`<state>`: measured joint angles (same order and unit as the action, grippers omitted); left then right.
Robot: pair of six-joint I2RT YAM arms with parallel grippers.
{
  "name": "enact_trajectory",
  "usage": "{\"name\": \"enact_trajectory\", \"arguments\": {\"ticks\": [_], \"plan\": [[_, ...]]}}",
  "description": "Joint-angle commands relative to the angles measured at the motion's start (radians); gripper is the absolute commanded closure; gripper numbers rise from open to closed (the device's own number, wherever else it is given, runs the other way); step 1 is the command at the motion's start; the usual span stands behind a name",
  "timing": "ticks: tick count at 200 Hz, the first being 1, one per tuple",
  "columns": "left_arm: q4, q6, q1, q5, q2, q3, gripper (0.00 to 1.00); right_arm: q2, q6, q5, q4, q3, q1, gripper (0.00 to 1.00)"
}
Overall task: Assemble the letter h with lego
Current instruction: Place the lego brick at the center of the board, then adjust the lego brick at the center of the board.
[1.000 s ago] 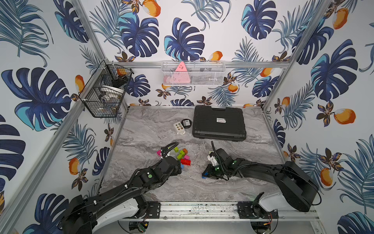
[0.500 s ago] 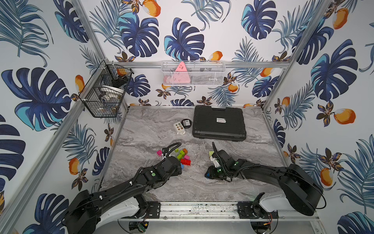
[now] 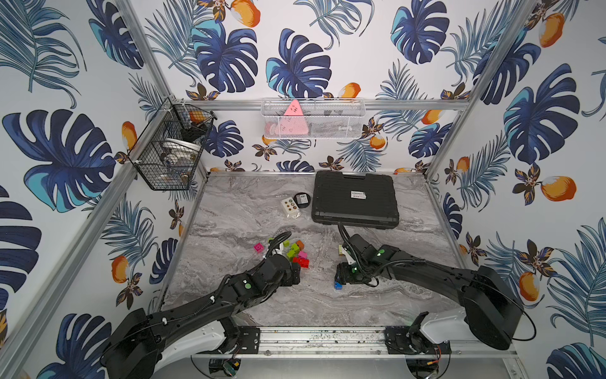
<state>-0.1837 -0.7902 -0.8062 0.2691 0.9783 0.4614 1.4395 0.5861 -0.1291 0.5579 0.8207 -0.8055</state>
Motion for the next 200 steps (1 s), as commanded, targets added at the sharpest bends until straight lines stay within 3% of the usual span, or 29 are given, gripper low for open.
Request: {"name": "enact_trajectory", "arguments": {"ticks": [1, 26, 37, 50, 74, 93, 125, 149, 175, 200], "plan": [[0.021, -0.003, 0.001, 0.022, -0.017, -0.005, 0.10, 0.047, 0.003, 0.063, 0.122, 0.042, -0.027, 0.40], [0.050, 0.007, 0.001, 0.024, -0.055, -0.033, 0.10, 0.079, 0.039, 0.011, 0.095, 0.062, -0.031, 0.43], [0.085, 0.030, 0.001, 0.016, -0.069, -0.050, 0.02, 0.092, 0.051, -0.001, 0.084, 0.068, -0.034, 0.44], [0.140, 0.048, 0.001, -0.003, -0.081, -0.076, 0.01, 0.104, 0.059, -0.002, 0.075, 0.073, -0.036, 0.47], [0.332, 0.094, 0.000, -0.078, -0.091, -0.162, 0.01, 0.142, 0.061, 0.006, 0.057, 0.075, -0.036, 0.52], [0.464, 0.115, 0.000, -0.123, -0.101, -0.225, 0.01, 0.166, 0.062, 0.006, 0.053, 0.080, -0.035, 0.63], [0.706, 0.178, -0.017, -0.209, -0.090, -0.302, 0.01, 0.110, 0.041, -0.054, 0.084, 0.081, -0.034, 0.72], [0.958, 0.278, -0.116, -0.243, -0.012, -0.342, 0.01, 0.025, -0.022, -0.152, 0.120, 0.072, -0.021, 0.72], [1.051, 0.410, -0.236, -0.274, 0.077, -0.313, 0.01, -0.073, -0.072, -0.313, 0.156, 0.055, 0.046, 0.73], [1.082, 0.532, -0.362, -0.216, 0.131, -0.291, 0.01, -0.134, -0.133, -0.520, 0.194, 0.058, 0.081, 0.73]]}}
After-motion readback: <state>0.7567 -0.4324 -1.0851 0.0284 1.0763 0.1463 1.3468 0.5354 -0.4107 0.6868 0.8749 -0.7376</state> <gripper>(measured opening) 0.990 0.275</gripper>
